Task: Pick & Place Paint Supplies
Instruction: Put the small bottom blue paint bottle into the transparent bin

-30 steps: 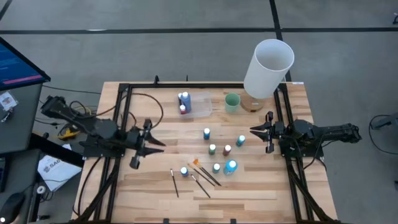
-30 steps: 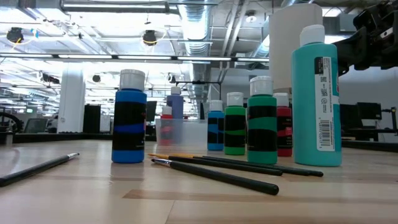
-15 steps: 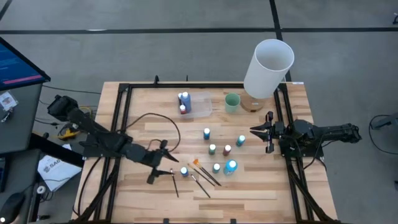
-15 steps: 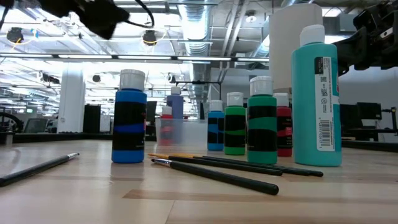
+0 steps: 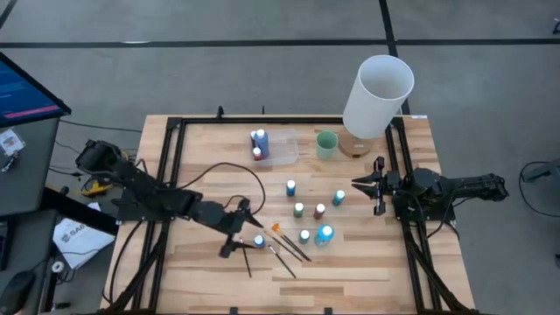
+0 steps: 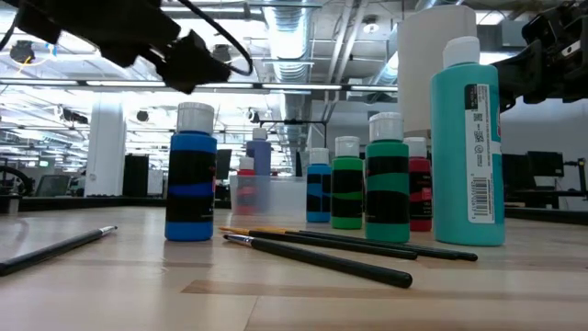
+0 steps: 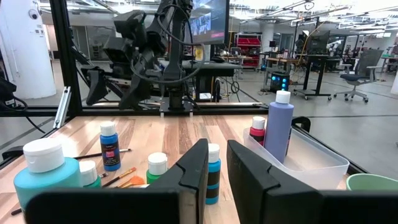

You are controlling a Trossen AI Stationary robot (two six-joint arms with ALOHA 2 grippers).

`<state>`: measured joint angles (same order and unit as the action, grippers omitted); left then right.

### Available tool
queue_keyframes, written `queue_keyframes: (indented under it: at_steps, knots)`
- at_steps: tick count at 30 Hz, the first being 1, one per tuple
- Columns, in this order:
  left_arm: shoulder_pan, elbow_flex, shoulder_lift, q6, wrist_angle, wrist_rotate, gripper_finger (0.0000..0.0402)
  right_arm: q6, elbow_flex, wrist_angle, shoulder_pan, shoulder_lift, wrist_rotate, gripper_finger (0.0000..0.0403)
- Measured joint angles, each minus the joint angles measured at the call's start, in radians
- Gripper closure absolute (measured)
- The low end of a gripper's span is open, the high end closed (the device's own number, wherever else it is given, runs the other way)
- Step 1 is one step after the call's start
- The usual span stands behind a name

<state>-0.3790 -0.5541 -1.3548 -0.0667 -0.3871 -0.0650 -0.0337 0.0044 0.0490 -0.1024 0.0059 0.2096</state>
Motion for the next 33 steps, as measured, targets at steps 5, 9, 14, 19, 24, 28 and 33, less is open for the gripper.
queue_keyframes:
  at_steps: [5, 9, 14, 19, 24, 28, 33]
  knots:
    - [0.038, -0.063, -0.063, 0.002, 0.078, 0.097, 0.0100, 0.000, 0.000, 0.000, 0.000, 0.000, 0.000, 0.0349]
    - [0.044, -0.114, -0.079, 0.008, 0.200, 0.099, 0.0100, 0.000, 0.000, 0.000, 0.000, 0.000, 0.000, 0.0349]
    - [0.044, -0.121, -0.079, 0.015, 0.226, 0.099, 0.0101, 0.000, 0.000, 0.000, 0.000, 0.000, 0.000, 0.0349]
    - [0.044, -0.121, -0.079, 0.014, 0.245, 0.099, 0.0101, 0.000, 0.000, 0.000, 0.000, 0.000, 0.000, 0.0349]
    - [0.044, -0.121, -0.083, 0.017, 0.250, 0.098, 0.0101, 0.000, 0.000, 0.000, 0.000, 0.000, 0.000, 0.0349]
    - [0.042, -0.119, -0.117, 0.018, 0.253, 0.098, 0.0108, 0.000, 0.000, 0.000, 0.000, 0.000, 0.000, 0.0349]
    - [0.041, -0.119, -0.138, 0.026, 0.247, 0.093, 0.0122, 0.000, 0.000, 0.000, 0.000, 0.000, 0.000, 0.0349]
